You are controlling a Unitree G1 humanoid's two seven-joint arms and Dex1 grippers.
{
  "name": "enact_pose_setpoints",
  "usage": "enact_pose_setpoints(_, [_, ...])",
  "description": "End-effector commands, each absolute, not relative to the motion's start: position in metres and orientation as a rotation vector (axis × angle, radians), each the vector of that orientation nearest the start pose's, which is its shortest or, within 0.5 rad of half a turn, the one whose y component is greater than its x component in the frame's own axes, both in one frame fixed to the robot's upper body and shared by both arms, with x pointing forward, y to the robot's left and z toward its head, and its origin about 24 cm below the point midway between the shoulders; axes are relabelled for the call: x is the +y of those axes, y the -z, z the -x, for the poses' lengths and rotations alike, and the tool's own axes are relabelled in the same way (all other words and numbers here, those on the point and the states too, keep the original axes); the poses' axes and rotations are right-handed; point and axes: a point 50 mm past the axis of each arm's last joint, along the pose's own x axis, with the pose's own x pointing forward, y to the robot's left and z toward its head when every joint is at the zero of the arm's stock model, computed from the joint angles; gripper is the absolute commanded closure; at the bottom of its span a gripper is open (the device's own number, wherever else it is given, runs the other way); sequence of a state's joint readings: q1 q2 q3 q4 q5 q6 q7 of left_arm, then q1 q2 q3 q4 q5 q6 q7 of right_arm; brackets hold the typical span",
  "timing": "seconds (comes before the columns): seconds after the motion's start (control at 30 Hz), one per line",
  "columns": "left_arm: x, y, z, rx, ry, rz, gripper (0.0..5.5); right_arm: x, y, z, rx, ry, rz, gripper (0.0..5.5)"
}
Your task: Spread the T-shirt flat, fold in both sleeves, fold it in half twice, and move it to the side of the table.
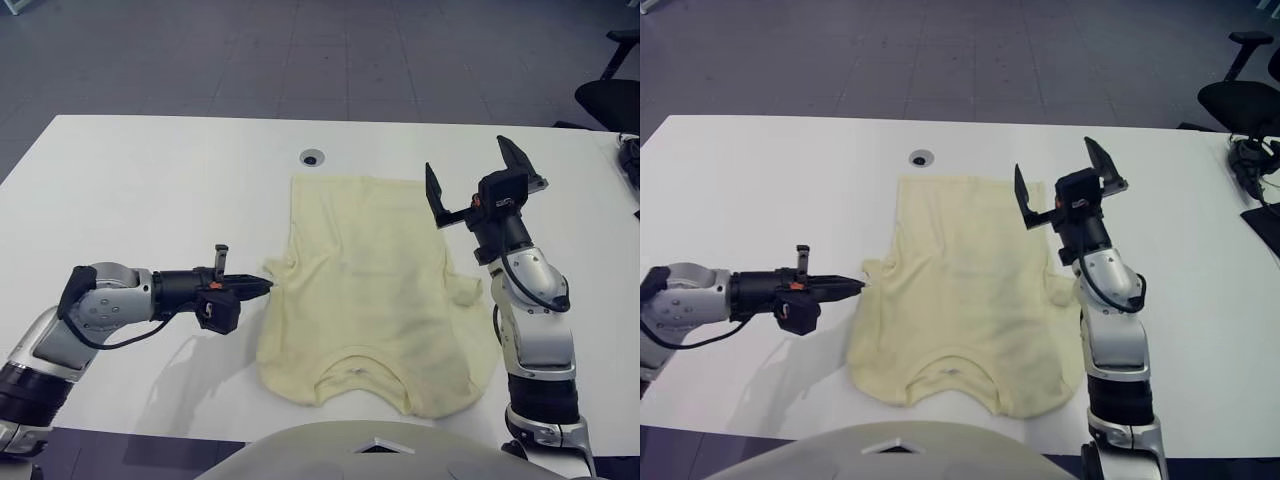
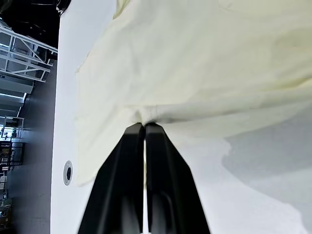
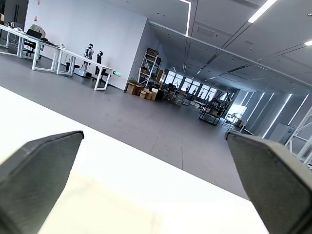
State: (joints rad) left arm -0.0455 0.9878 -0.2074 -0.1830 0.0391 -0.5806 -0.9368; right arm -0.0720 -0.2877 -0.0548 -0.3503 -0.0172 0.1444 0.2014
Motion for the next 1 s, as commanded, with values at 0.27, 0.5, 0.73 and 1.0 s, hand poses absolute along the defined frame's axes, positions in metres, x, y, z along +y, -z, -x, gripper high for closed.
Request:
enact_pose_setpoints(0.27, [0.143, -0.110, -0.210, -0.216, 1.541, -1.214, 5.48, -0.171, -0.134, -0.264, -0.250, -0.205, 0.341, 0.10])
enact_pose_setpoints(0.5, [0.124, -0.115, -0.220, -0.197, 1.521, -1.129, 5.48, -0.167, -0.136, -0.263, -0.257, -0.204, 0.345, 0.10])
enact_pose_setpoints(0.73, [0.119, -0.105, -0.222, -0.141, 1.536, -1.106, 5.48, -0.166, -0.137, -0.260, -0.262, -0.199, 0.352, 0.10])
enact_pose_setpoints(1.0, [0.116, -0.092, -0.219, -0.092, 1.558, -1.095, 5.09, -0.165, -0.138, -0.260, -0.262, -0.199, 0.353, 0.10])
